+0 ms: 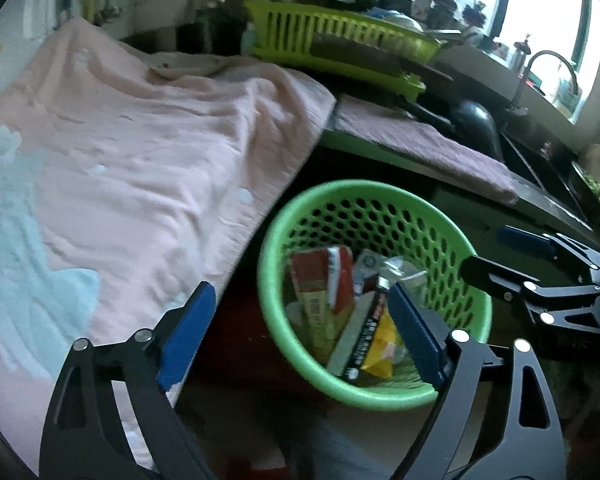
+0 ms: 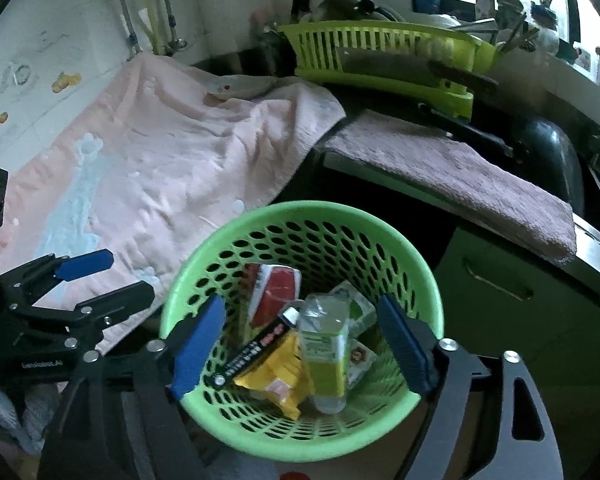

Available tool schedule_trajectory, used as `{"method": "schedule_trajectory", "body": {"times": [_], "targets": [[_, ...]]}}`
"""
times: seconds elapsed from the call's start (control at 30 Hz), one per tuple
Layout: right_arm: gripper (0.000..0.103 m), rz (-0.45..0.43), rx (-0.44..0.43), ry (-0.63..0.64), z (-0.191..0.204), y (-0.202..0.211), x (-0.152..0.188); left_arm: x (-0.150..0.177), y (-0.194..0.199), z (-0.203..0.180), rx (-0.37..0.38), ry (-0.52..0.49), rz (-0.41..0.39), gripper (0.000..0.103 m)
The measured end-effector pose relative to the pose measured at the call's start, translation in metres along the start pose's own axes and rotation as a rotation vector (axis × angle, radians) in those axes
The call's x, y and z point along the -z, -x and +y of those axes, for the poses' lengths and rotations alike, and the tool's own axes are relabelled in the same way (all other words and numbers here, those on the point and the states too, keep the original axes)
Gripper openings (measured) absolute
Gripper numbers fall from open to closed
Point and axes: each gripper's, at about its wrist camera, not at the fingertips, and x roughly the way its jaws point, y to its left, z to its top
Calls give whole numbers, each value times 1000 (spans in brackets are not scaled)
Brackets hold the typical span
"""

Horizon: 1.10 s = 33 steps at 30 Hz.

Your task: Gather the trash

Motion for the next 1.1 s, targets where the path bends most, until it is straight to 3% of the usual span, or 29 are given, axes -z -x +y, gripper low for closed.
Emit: {"method": "schedule_trajectory", "body": {"times": [0.57, 1.1], "targets": [[88, -57, -116, 43, 56, 6, -21, 7, 59, 78, -146, 140, -94, 97], [93, -78, -213, 55, 99, -1, -27, 31, 115, 133, -299, 249, -202, 98]]}}
